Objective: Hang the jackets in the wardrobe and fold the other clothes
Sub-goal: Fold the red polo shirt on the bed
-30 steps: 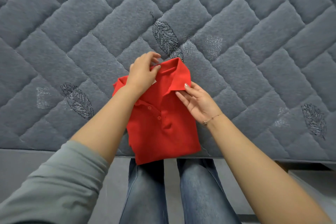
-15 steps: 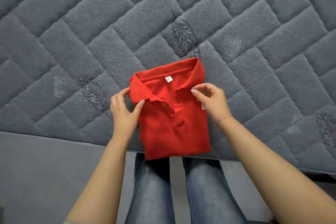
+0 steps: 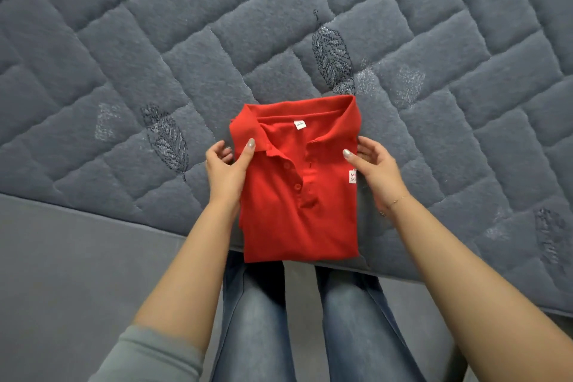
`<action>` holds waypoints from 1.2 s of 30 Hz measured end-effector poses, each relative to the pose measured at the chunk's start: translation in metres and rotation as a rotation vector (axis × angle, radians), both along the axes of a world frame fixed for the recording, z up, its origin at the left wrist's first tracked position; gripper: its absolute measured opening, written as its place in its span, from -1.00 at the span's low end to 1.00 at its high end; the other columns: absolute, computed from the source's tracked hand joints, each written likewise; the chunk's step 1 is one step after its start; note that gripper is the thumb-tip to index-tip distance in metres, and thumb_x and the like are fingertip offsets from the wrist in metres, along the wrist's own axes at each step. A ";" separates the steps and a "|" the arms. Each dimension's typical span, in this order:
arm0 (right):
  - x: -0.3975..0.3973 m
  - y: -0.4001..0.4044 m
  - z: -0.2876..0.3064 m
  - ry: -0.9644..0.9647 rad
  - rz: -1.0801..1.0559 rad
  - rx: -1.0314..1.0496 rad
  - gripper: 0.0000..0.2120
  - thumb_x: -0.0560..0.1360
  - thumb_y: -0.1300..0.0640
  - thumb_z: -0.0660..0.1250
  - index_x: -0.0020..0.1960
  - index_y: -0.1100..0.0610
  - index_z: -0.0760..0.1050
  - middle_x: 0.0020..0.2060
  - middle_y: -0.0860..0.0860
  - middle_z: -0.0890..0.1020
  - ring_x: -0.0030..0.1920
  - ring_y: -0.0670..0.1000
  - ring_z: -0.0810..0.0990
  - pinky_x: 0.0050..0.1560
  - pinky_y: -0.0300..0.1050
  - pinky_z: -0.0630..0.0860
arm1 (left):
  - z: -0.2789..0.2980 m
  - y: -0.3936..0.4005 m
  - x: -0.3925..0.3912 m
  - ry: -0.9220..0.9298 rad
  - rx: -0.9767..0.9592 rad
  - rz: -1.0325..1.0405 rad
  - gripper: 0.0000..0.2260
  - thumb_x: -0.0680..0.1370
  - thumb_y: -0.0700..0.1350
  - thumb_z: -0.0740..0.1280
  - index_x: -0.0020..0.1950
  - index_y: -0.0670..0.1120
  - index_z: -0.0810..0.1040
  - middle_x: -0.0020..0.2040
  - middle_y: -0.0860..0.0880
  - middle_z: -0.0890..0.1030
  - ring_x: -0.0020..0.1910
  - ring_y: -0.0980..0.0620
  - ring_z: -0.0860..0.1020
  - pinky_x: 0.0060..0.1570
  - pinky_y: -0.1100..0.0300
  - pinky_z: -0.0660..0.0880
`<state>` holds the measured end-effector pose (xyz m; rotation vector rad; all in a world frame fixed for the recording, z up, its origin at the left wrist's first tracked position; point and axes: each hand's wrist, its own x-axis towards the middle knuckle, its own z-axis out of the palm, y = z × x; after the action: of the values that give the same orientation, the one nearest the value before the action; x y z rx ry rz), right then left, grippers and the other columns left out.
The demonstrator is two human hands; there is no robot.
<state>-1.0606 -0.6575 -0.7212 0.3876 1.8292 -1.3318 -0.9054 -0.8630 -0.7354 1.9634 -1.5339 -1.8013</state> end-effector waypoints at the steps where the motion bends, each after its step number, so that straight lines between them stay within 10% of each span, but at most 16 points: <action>1: -0.005 -0.004 -0.002 -0.020 0.036 -0.045 -0.62 0.46 0.24 0.46 0.24 0.07 0.47 0.09 -0.05 0.61 0.09 -0.16 0.59 0.03 -0.34 0.52 | -0.002 -0.002 0.000 0.038 0.077 0.013 -0.31 0.37 0.08 0.55 0.38 -0.09 0.32 0.27 -0.08 0.47 0.17 0.10 0.53 0.22 0.18 0.47; 10: -0.048 -0.055 0.033 -0.334 0.415 -0.328 -0.86 0.55 0.17 0.31 0.08 0.15 0.57 -0.13 0.02 0.72 -0.15 -0.07 0.69 -0.05 -0.17 0.63 | 0.041 0.022 0.016 0.425 0.379 0.226 -0.80 0.60 0.03 0.27 0.09 -0.05 0.58 -0.14 0.03 0.72 -0.20 0.13 0.68 -0.25 0.23 0.61; 24: 0.126 -0.056 0.294 -0.004 1.000 -0.697 -0.72 0.31 0.10 0.49 0.01 0.14 0.62 -0.06 0.01 0.71 0.01 -0.03 0.63 0.14 -0.14 0.52 | 0.297 0.162 0.220 0.700 -0.402 0.687 -0.61 0.51 -0.03 0.30 0.30 -0.13 0.49 0.20 -0.06 0.63 0.17 0.04 0.59 0.18 0.18 0.52; 36: 0.382 0.001 0.547 -0.104 1.468 -1.214 -0.77 0.30 0.05 0.53 -0.08 0.11 0.68 -0.11 0.02 0.71 -0.09 -0.05 0.65 0.00 -0.18 0.60 | 0.552 0.360 0.452 0.556 -0.981 0.980 -0.72 0.44 0.09 0.43 0.13 0.09 0.64 0.17 0.02 0.66 0.14 0.11 0.62 -0.04 0.34 0.54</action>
<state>-0.6788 -0.6561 -0.1739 -1.2482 0.5026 -0.9399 -0.4535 -0.5026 -0.1831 1.1767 -0.7458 -0.7889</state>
